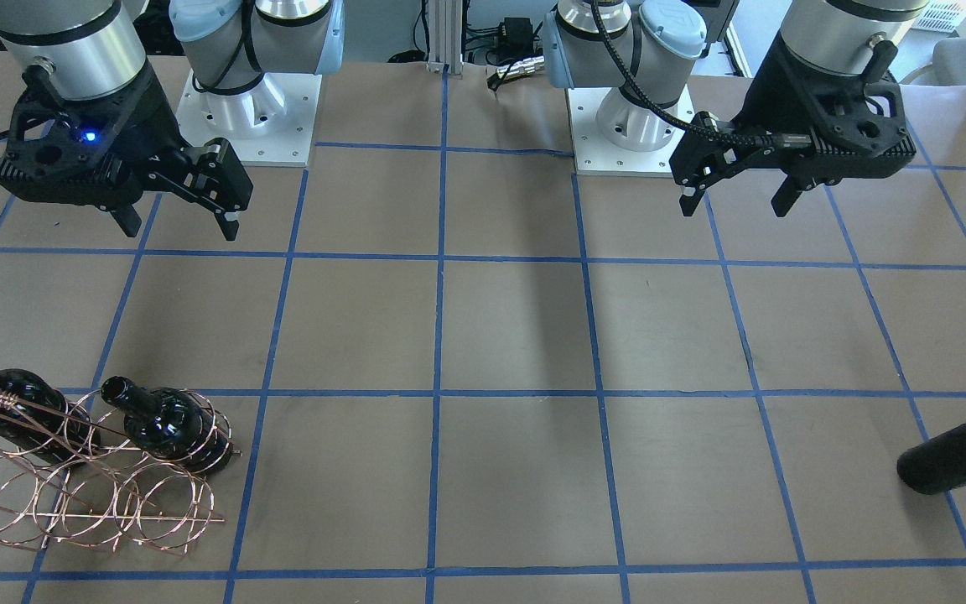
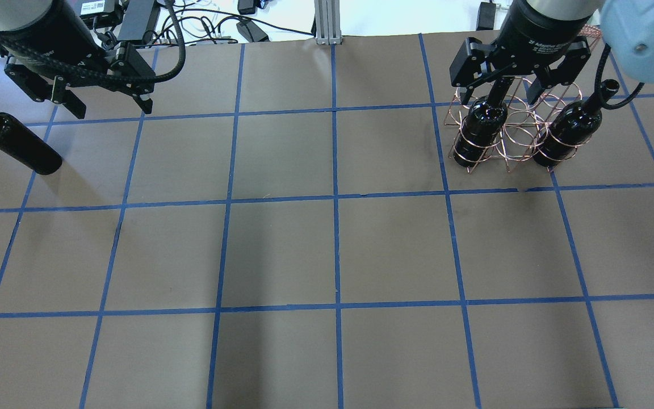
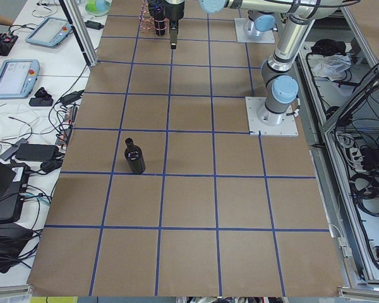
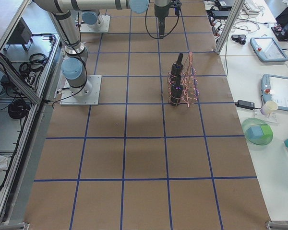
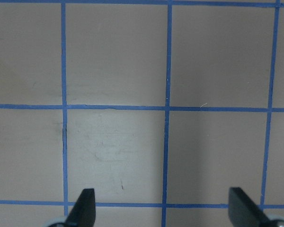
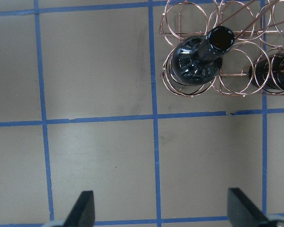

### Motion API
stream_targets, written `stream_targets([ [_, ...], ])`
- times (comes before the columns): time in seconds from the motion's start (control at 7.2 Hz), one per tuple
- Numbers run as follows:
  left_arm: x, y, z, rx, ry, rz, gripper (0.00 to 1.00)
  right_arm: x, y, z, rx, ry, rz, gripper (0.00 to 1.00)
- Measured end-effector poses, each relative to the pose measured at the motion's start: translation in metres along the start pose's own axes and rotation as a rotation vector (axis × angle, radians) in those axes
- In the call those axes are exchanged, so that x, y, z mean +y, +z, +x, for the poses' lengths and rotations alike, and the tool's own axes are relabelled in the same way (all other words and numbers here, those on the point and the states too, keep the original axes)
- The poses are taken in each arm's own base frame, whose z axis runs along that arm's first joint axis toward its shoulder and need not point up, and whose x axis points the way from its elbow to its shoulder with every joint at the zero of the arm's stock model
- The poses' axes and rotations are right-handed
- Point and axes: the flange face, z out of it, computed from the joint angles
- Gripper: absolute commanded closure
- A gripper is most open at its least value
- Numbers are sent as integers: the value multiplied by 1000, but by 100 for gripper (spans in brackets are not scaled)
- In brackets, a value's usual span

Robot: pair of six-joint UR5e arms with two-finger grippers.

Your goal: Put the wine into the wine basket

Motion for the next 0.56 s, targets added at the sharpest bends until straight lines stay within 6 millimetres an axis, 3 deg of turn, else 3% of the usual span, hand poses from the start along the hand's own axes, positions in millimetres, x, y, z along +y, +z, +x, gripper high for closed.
stream_targets([
  [0.56,-2,-6,-6,-10,30,64,0,0,0,1,13,0,1,0],
])
